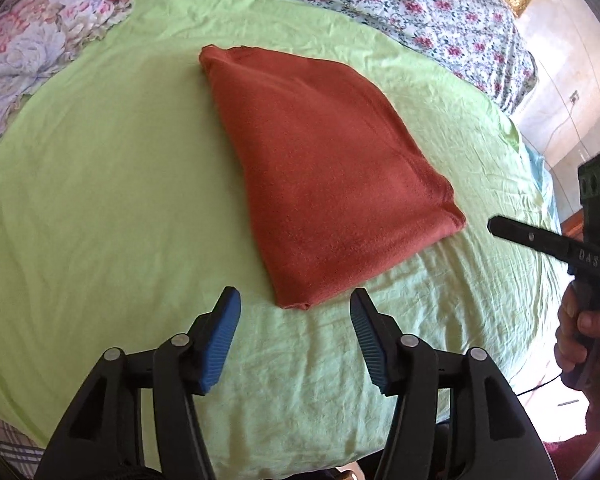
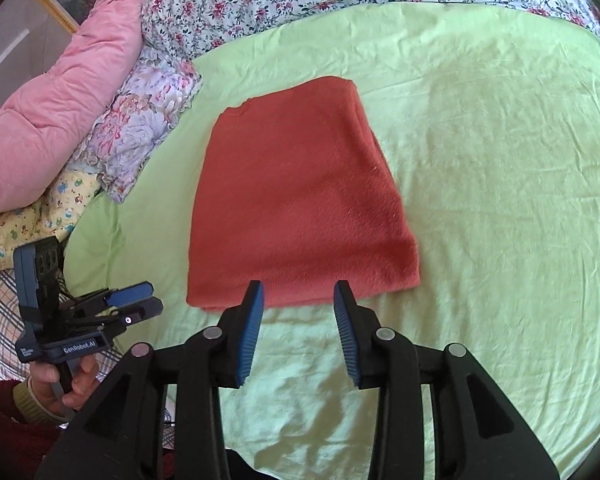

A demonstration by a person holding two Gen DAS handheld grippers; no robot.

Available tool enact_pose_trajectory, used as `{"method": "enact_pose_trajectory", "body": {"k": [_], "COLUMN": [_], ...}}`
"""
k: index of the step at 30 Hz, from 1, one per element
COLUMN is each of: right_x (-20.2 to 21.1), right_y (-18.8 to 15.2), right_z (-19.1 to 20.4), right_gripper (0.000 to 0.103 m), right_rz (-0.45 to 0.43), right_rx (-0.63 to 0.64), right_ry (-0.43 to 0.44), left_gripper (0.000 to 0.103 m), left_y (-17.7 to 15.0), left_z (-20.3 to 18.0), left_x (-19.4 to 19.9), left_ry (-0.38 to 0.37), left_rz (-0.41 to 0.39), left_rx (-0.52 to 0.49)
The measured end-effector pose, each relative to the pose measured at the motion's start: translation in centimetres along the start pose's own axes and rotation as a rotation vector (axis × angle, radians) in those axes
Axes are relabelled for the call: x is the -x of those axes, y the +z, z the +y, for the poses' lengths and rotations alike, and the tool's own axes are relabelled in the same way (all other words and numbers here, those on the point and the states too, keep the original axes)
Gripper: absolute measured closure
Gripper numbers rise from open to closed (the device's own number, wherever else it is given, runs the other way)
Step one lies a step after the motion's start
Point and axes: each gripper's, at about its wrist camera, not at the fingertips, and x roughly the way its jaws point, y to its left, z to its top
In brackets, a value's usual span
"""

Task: Fold small clothes

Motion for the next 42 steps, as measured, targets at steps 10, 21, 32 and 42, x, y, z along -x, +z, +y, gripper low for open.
{"method": "enact_pose_trajectory", "body": {"k": [10, 21, 32, 42], "right_x": [-0.8, -2.3, -0.5, 1.0], "right_y": [0.9, 3.9, 1.8, -1.4], "right_z": [-0.4, -1.0, 0.4, 0.7], "right_gripper": [0.061, 0.035, 0.023, 0.021], "right_rz": [-0.003, -0.005, -0.003, 0.017], "right_rx": [-0.017, 0.025, 0.205, 0.228], "right_ry": [-0.009, -0.043, -0.070, -0.075], "left_gripper": [0.041, 0.027, 0.021, 0.019], "left_y": [3.9, 5.3, 1.9, -0.9], "left_z": [0.4, -1.7, -2.6, -3.5], "left_x": [-0.6, -1.3, 0.6, 1.8], "left_ry": [0.007, 0.187, 0.337, 0.344], "left_rz": [-0.025, -0.054, -0.059, -0.055], "left_rx": [0.042, -0.014, -0.064, -0.099]}}
